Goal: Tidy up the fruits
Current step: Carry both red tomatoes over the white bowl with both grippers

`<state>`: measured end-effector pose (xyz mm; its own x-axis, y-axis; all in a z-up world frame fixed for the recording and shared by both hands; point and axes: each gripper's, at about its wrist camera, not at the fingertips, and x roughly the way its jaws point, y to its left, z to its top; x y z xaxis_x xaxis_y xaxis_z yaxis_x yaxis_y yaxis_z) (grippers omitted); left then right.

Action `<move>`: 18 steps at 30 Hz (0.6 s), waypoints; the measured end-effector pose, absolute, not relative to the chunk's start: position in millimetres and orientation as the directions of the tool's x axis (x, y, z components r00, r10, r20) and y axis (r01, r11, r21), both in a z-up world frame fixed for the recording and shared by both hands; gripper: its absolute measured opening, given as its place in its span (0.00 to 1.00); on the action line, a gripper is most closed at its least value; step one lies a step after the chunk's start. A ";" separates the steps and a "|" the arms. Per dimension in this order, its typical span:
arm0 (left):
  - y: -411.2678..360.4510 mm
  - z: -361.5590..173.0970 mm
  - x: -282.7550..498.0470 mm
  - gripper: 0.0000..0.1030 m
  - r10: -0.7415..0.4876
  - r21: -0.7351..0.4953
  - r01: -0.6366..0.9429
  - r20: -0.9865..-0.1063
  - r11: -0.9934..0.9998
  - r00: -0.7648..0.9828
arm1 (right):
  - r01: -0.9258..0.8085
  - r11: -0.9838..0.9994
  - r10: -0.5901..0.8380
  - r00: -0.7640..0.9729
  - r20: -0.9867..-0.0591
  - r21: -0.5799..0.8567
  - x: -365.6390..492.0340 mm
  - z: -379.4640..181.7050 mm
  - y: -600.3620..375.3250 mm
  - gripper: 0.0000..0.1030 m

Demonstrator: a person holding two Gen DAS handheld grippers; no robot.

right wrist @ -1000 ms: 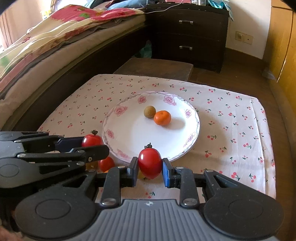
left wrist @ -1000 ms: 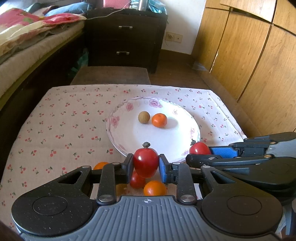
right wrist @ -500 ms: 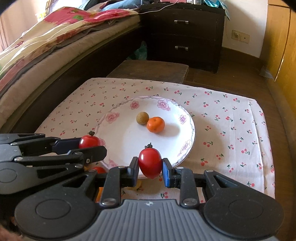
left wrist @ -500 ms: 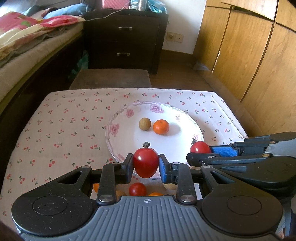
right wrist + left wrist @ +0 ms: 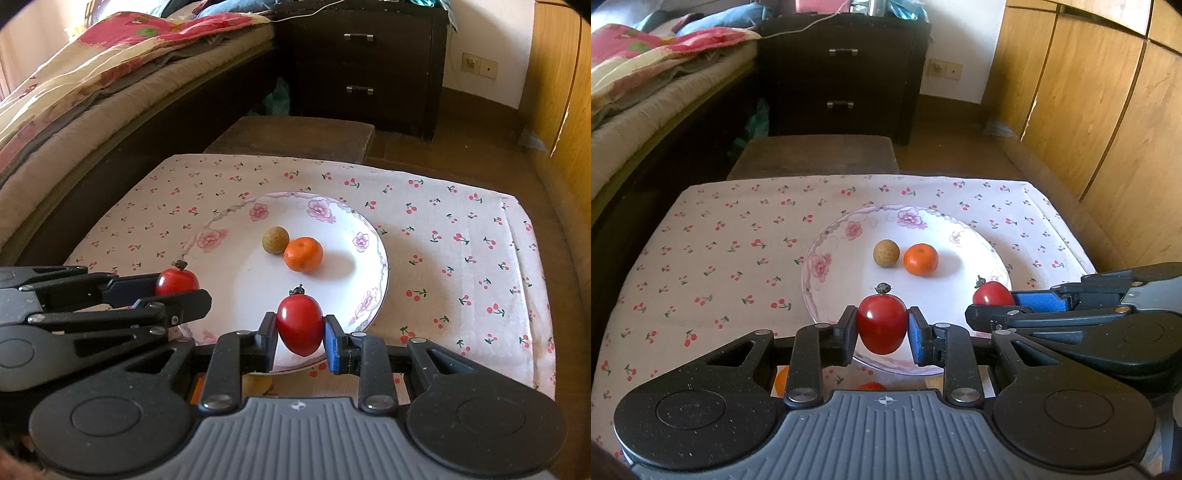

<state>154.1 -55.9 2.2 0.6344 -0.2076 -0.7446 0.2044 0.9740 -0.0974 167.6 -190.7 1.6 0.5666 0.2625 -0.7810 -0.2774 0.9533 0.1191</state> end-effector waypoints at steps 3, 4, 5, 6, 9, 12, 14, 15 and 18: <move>-55.9 -1.8 157.5 0.34 -0.205 -0.098 0.200 -0.751 0.975 0.628 | -0.278 0.953 0.261 0.561 -0.785 0.119 171.3 -2.3 -190.2 0.28; -55.9 -3.6 159.2 0.34 -0.206 -0.101 0.199 -0.753 0.975 0.625 | -0.277 0.953 0.261 0.560 -0.786 0.118 172.2 -3.5 -190.2 0.28; -56.0 -4.9 160.3 0.34 -0.207 -0.103 0.198 -0.755 0.975 0.622 | -0.276 0.954 0.260 0.558 -0.788 0.119 173.3 -4.7 -190.1 0.28; -56.0 -6.2 161.5 0.34 -0.208 -0.106 0.198 -0.757 0.975 0.620 | -0.275 0.954 0.260 0.557 -0.789 0.120 174.1 -6.0 -190.6 0.28; -57.2 -9.3 163.8 0.34 -0.206 -0.103 0.199 -0.761 0.975 0.616 | -0.273 0.954 0.260 0.552 -0.792 0.123 177.0 -9.4 -190.9 0.28; -57.1 -11.1 165.1 0.34 -0.204 -0.105 0.194 -0.763 0.975 0.613 | -0.271 0.954 0.262 0.549 -0.794 0.127 179.4 -11.4 -190.5 0.28; -56.8 -12.1 165.6 0.34 -0.203 -0.105 0.192 -0.765 0.976 0.612 | -0.272 0.954 0.261 0.547 -0.795 0.126 179.7 -11.9 -189.8 0.28; -56.9 -12.7 165.8 0.34 -0.202 -0.105 0.192 -0.765 0.976 0.611 | -0.272 0.954 0.259 0.546 -0.797 0.124 180.0 -12.4 -189.5 0.28; -57.0 -14.4 166.4 0.34 -0.202 -0.107 0.189 -0.768 0.976 0.608 | -0.274 0.955 0.256 0.548 -0.797 0.118 180.3 -14.0 -189.2 0.28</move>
